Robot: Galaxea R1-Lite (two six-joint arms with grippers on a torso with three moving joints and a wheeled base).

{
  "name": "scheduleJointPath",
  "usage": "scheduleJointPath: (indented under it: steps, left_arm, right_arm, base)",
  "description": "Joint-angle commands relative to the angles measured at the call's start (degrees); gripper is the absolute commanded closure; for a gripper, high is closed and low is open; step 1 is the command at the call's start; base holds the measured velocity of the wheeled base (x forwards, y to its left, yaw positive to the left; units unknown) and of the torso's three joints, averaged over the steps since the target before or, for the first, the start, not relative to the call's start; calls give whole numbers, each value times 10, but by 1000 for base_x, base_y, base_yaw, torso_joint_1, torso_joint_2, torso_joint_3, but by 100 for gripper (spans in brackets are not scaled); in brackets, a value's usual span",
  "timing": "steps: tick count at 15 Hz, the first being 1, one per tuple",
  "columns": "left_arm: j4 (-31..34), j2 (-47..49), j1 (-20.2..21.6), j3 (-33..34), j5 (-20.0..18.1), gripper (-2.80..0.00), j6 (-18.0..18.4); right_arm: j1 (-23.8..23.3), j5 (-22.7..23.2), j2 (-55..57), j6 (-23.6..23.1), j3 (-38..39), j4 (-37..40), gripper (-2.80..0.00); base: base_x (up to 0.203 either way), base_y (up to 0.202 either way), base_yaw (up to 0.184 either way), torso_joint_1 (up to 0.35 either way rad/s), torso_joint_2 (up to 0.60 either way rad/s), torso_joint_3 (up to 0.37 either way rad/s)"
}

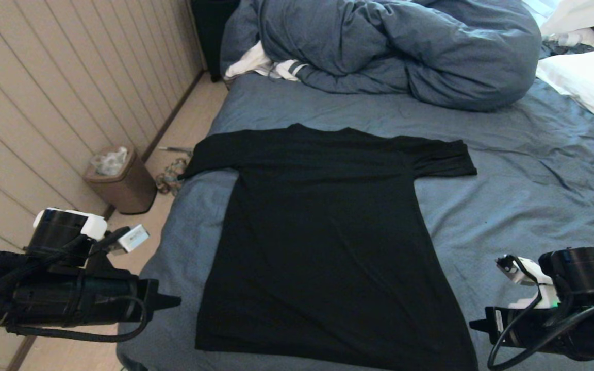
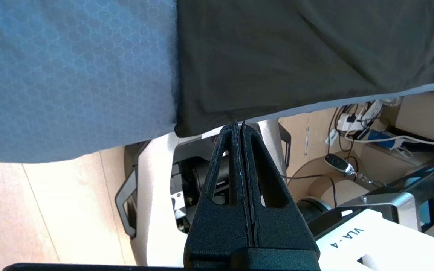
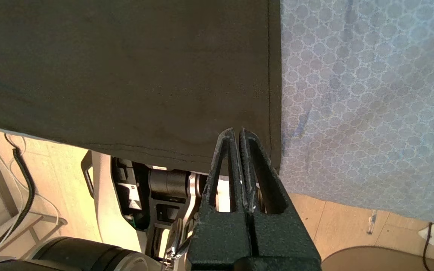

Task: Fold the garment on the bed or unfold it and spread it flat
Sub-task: Fold the black T-shirt

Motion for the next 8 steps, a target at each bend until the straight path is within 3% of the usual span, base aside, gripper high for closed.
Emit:
scheduleJointPath:
  steps: [1,6,8]
  left_arm:
    - [-2,12,-2,-10,-1,0,-1]
    - [-22,58,-1,-106,3,0,-20]
    - [-22,61,-1,-90,3,0,-23]
  right_arm:
    - [-13,1,6,0,-10,-1,0]
    - [-47,-3,34,1,-113,2,0]
    - [-47,-3,34,1,-97,3,0]
  base:
    - [0,0,0,0,0,0]
    - [0,0,0,0,0,0]
    - [0,0,0,0,0,0]
